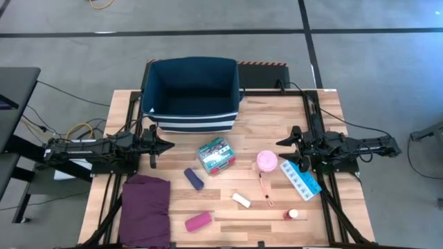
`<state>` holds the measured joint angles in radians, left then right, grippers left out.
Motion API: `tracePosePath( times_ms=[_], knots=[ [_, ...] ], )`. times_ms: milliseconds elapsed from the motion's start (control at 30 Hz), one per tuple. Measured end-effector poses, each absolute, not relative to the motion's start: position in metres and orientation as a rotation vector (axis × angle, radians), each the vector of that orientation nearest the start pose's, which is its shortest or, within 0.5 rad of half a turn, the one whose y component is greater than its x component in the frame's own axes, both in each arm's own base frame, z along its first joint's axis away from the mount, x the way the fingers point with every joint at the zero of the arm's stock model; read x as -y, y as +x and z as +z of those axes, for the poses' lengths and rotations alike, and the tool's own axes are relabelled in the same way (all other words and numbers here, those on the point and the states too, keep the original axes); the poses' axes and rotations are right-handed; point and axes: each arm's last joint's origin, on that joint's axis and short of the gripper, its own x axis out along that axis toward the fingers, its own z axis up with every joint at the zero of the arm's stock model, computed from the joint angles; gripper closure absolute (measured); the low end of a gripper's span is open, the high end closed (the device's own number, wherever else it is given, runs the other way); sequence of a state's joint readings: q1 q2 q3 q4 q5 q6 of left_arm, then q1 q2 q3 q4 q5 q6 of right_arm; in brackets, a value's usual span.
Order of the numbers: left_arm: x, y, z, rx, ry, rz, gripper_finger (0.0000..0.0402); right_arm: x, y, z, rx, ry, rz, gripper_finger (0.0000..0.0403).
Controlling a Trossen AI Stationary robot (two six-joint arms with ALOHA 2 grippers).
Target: Pick & place medical supplies in basket/bin
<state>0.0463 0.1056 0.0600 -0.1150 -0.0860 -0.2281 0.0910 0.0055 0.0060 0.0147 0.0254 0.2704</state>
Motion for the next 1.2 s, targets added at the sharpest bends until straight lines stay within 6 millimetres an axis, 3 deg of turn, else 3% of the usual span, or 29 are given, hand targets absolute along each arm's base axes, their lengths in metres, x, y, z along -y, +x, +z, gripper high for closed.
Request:
tracePosePath(
  times_ms=[300, 500, 767, 1200],
  knots=[
    [-0.007, 0.101, 0.167, -0.11, -0.23, 0.126, 0.0401, -0.008, 0.097, 0.167, 0.007, 0.271, 0.067, 0.0143],
    [-0.006, 0.102, 0.179, 0.006, -0.18, 0.085, 0.0401, -0.008, 0.097, 0.166, 0.006, 0.271, 0.067, 0.0143],
    [-0.004, 0.1, 0.195, 0.162, -0.271, 0.0, 0.0401, -0.008, 0.097, 0.167, 0.006, 0.271, 0.067, 0.0143],
    [-0.002, 0.102, 0.197, 0.174, -0.338, -0.022, 0.0402, -0.008, 0.097, 0.167, 0.006, 0.271, 0.067, 0.0143]
  ],
)
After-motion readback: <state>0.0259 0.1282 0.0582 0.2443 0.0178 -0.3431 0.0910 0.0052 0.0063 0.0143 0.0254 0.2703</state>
